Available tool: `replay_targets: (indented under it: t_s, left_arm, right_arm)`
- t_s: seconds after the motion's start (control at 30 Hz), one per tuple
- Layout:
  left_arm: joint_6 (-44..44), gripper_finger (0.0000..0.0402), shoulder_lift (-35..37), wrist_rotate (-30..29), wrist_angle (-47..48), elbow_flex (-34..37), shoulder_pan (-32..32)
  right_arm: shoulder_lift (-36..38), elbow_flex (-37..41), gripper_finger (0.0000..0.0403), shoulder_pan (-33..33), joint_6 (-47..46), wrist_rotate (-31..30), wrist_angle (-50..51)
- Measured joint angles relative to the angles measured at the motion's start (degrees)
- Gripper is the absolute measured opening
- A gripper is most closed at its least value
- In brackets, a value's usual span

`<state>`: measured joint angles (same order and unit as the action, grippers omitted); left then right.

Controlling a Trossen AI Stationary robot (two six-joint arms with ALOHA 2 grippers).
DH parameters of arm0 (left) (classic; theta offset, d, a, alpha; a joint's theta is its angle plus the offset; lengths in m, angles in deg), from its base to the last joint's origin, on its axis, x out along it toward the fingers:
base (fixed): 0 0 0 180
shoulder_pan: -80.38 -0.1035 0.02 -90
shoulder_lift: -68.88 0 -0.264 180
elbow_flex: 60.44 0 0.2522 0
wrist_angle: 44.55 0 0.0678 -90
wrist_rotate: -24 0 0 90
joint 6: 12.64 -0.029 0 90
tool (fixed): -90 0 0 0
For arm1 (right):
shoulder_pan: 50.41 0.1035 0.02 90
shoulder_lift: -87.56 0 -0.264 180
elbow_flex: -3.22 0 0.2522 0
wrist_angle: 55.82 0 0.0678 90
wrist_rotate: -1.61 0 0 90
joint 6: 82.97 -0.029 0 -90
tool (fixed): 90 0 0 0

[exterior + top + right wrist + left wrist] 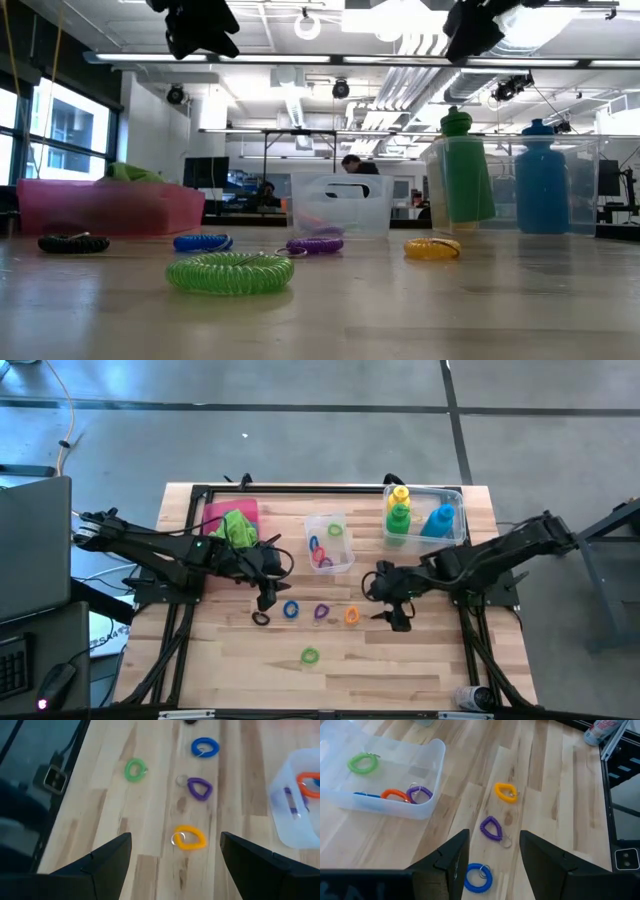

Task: Pick & Place Sports Items
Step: Put the yellow spring keychain into the left transparent bin

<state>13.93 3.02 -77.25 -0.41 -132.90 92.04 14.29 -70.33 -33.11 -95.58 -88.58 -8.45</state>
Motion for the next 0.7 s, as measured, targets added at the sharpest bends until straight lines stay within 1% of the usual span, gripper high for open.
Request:
replay_targets:
  t_s: [0.13, 0.4, 0.47, 0.57, 0.7]
  left_arm:
    - [0.00, 0.0170, 0.00, -0.02, 0.00, 0.00, 0.00]
    - [0.00, 0.0170, -0.02, -0.04, -0.02, 0.02, 0.00]
    - [0.00, 0.0170, -0.02, -0.04, -0.03, 0.02, 0.00]
    - [-0.01, 0.0170, -0.02, -0.06, -0.04, 0.02, 0.00]
    - [-0.01, 0.0170, -0.02, -0.06, -0.04, 0.02, 0.00]
  right_arm:
    - [-1.30, 0.00, 0.0295, -1.37, 6.75, 2.21, -0.06]
    - [-5.13, 0.00, 0.0295, -2.13, 22.89, 2.40, -0.05]
    - [-6.69, 0.00, 0.0295, -2.13, 26.37, 3.48, -0.29]
    - [-8.96, 0.00, 0.0295, -2.13, 29.60, 5.41, -0.40]
    - [-12.51, -0.01, 0.0295, -2.11, 31.10, 8.01, -1.48]
